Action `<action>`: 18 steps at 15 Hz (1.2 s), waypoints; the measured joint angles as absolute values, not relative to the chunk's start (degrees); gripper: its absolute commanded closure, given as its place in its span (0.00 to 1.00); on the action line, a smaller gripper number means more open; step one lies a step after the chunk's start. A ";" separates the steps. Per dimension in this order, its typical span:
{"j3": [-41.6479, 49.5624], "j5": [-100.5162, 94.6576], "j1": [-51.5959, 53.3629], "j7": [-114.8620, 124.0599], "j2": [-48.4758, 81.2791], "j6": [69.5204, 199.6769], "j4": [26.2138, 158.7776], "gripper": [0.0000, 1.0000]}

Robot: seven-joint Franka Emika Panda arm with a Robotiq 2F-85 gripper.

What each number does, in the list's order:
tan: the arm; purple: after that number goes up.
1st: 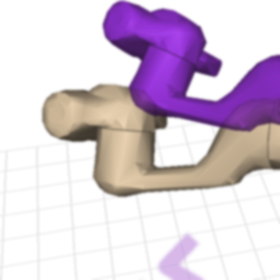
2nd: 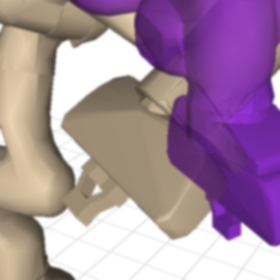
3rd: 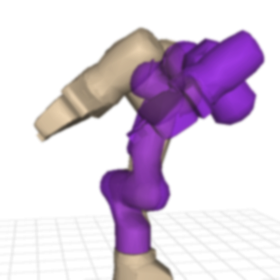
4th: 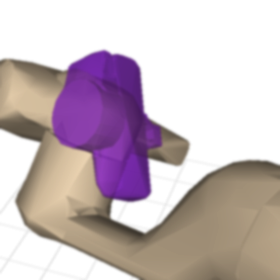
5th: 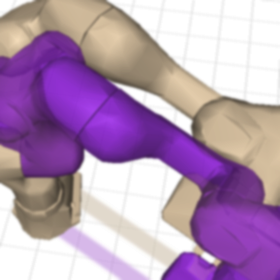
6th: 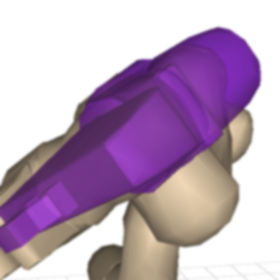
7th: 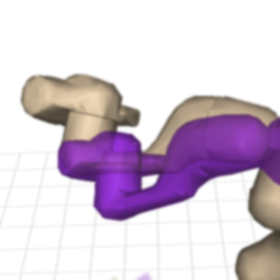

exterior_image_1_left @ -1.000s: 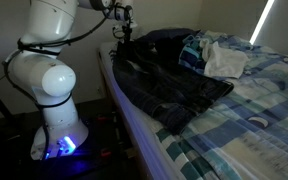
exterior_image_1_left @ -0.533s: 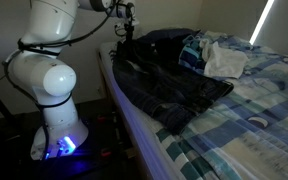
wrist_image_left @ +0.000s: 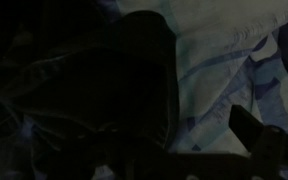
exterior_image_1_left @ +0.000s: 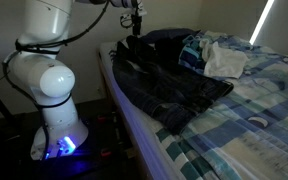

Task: Lay the blue jeans out on the bed

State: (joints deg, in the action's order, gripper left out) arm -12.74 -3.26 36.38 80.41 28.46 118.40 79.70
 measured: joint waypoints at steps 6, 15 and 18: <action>-12.45 -3.25 34.23 82.53 25.77 115.50 80.41 0.00; -12.43 -3.15 33.86 85.15 21.33 112.72 84.00 0.00; -12.71 -2.69 33.34 86.49 18.08 111.46 86.17 0.00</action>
State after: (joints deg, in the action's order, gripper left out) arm -12.71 -2.69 33.34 86.49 18.08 111.46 86.17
